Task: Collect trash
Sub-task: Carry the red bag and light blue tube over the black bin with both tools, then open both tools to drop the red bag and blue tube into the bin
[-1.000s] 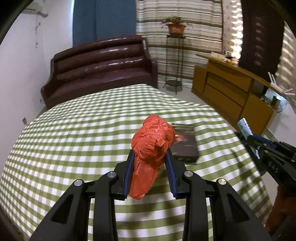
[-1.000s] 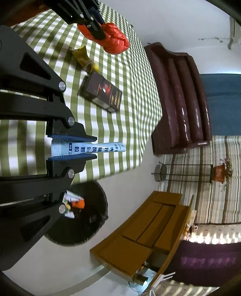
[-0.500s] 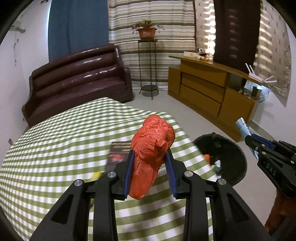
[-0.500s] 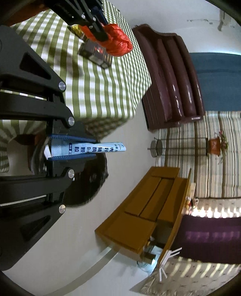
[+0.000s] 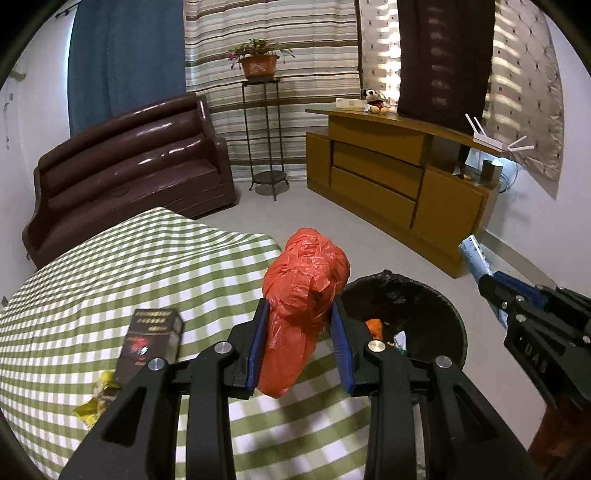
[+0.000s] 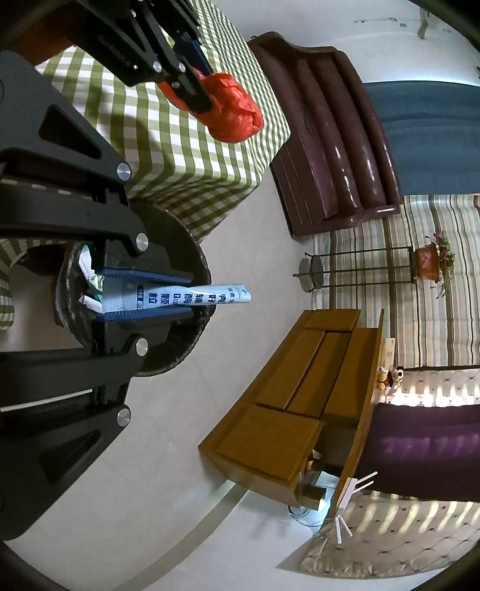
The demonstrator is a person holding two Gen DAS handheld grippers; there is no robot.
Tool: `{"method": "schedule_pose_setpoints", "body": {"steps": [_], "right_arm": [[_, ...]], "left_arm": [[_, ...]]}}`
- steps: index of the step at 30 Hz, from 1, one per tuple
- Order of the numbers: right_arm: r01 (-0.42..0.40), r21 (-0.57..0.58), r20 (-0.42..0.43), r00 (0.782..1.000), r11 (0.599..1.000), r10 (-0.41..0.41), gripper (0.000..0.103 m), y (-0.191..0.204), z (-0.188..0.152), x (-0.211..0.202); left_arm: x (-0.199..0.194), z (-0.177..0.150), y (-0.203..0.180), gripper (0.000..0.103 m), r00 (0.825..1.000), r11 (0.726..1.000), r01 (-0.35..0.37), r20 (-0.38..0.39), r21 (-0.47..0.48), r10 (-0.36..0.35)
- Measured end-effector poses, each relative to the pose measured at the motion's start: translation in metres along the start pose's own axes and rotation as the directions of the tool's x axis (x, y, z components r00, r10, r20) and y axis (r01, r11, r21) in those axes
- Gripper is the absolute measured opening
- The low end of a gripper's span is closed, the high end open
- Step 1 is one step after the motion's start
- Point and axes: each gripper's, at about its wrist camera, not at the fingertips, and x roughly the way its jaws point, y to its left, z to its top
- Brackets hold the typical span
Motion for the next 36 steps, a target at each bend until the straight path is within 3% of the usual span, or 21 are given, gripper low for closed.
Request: {"method": "schedule_pose_setpoints", "body": {"steps": [27,32,36], "right_arm": [[0.002,0.08,-0.038,0.999,0.997,0.001,0.014,-0.021,0.006,0.05],[0.004,0.085,-0.041,0.999,0.996,0.0,0.025,-0.022,0.004,0.054],[0.009,0.09,-0.044,0.999,0.996,-0.005,0.026,-0.023,0.003,0.056]], "left_arm": [[0.064,0.009,-0.04,0.034,0.996,0.998,-0.005,-0.091,0.064,0.011],[0.069,0.008,-0.042,0.039,0.994,0.998,-0.006,-0.108,0.067,0.014],[0.07,0.009,-0.042,0.049,0.994,0.998,-0.007,-0.11,0.066,0.014]]}}
